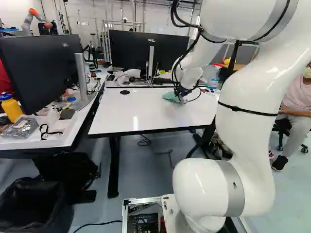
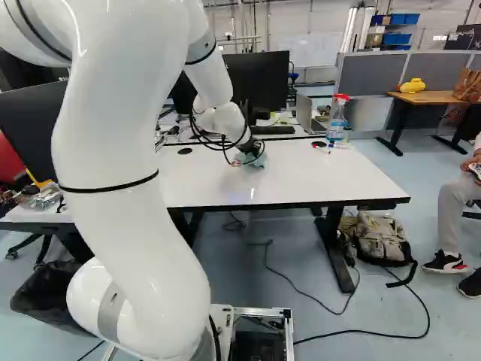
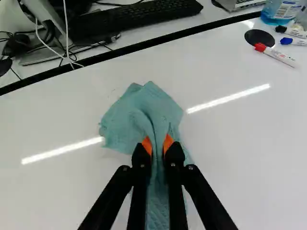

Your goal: Clean the table with the green towel

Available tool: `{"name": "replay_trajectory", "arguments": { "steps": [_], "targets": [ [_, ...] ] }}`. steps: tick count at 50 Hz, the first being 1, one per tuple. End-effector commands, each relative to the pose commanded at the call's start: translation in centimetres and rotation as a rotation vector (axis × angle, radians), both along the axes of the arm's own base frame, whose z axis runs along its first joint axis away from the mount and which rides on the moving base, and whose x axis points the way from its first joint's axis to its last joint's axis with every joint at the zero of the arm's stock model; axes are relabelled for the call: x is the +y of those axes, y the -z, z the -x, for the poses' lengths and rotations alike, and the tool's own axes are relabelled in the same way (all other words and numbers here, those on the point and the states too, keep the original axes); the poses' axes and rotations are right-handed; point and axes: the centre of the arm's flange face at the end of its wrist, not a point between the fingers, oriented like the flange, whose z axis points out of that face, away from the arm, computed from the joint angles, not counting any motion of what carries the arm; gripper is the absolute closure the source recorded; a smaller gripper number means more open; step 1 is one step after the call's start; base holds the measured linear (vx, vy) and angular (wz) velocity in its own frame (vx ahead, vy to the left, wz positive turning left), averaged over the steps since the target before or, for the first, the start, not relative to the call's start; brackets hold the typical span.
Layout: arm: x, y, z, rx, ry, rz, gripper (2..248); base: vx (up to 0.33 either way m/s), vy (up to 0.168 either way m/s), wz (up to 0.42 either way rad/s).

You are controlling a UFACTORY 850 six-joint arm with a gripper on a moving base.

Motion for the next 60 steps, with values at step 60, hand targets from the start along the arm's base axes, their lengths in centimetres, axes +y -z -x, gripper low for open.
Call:
{"name": "replay_trajectory", "arguments": {
  "steps": [60],
  "targets": [
    [2.3,-0.2,6.1,0.021,-0.023,-0.004,205,0.000,0.000,0.000]
  ]
}}
